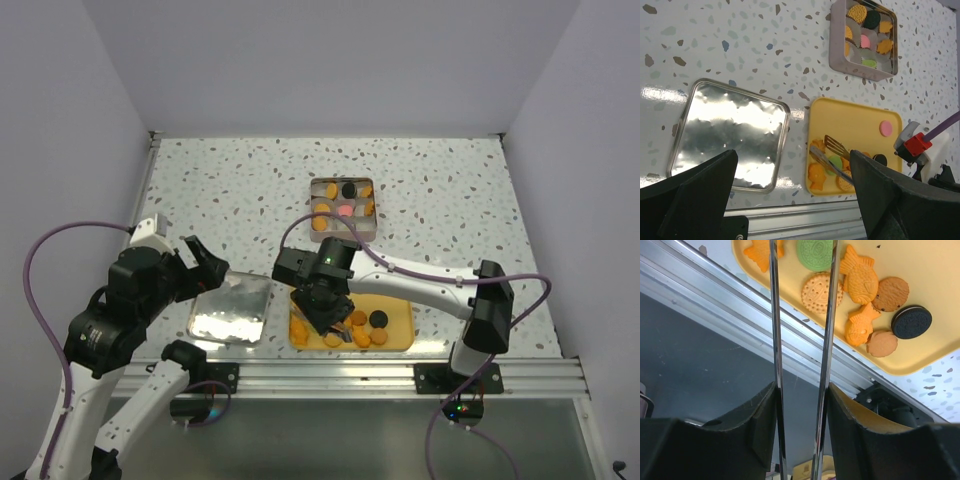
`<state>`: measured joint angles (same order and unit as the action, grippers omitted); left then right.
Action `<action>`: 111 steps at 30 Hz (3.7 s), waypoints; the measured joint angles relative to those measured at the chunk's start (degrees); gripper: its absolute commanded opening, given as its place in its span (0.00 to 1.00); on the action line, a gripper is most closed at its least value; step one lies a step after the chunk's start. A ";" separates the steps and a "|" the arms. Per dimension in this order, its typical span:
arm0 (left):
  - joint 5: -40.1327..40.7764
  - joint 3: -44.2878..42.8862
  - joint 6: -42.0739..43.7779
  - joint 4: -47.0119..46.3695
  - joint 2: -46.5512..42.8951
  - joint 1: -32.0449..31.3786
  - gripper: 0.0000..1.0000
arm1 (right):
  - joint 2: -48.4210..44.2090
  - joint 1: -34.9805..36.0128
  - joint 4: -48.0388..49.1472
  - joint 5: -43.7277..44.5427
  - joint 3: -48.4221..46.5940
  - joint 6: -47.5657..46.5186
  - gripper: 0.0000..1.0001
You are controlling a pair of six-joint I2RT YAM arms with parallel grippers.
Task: Pack the cookies
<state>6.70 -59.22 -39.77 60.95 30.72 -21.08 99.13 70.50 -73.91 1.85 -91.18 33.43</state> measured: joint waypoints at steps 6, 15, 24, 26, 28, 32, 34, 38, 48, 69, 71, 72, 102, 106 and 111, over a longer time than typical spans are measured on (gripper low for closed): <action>0.42 0.00 0.35 0.00 0.02 0.00 1.00 | 1.07 0.00 -0.46 1.16 -1.16 -0.24 0.39; 0.85 0.00 0.42 -0.02 0.20 0.00 1.00 | 1.88 -0.44 -2.03 6.40 -7.87 -1.09 0.38; 1.01 0.00 0.59 -0.04 1.55 0.00 1.00 | 1.81 -7.85 -2.58 8.92 -13.90 -4.02 0.39; 1.01 0.00 0.59 -0.04 1.62 0.00 1.00 | 1.81 -11.10 -2.71 9.14 -14.62 -5.16 0.39; 1.01 0.00 0.59 -0.04 1.64 0.00 1.00 | 1.84 -14.99 -2.91 9.25 -16.17 -6.40 0.39; 1.01 -0.02 0.61 -0.04 1.95 0.00 1.00 | 1.86 -21.66 -2.93 9.57 -20.41 -8.74 0.39; 1.01 -0.02 0.76 -0.04 2.23 0.00 1.00 | 1.92 -24.59 -2.95 9.57 -22.12 -9.97 0.39; 1.05 -0.04 1.40 -0.04 2.69 0.00 1.00 | 3.39 -29.40 -3.08 9.31 -25.11 -11.91 0.39; 1.81 -0.83 1.77 -0.04 3.08 0.00 1.00 | 5.92 -37.55 -2.82 7.87 -22.97 -14.80 0.39; 1.86 -0.85 3.02 -1.66 6.71 0.00 1.00 | 5.68 -39.15 -0.07 6.12 -13.88 -15.50 0.52; 1.84 -0.85 3.02 -1.79 6.71 0.00 1.00 | 5.68 -39.23 -0.26 6.14 -14.51 -15.61 0.52; 1.81 -0.85 3.02 -1.79 6.71 0.00 1.00 | 5.68 -39.32 -0.37 6.14 -14.95 -15.69 0.52; -1.99 0.55 3.41 -7.37 10.29 0.00 1.00 | -11.69 -63.04 8.79 0.39 8.39 -17.09 0.52; -2.01 0.55 3.37 -7.28 9.75 0.00 1.00 | -9.03 -64.06 12.48 -0.33 12.02 -17.00 0.52; -1.92 0.55 2.93 -6.64 7.91 0.00 1.00 | -6.93 -64.92 16.81 -0.33 14.21 -17.03 0.53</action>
<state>4.78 -58.67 -36.84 54.30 38.63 -21.08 92.20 5.58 -57.10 1.52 -76.97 16.40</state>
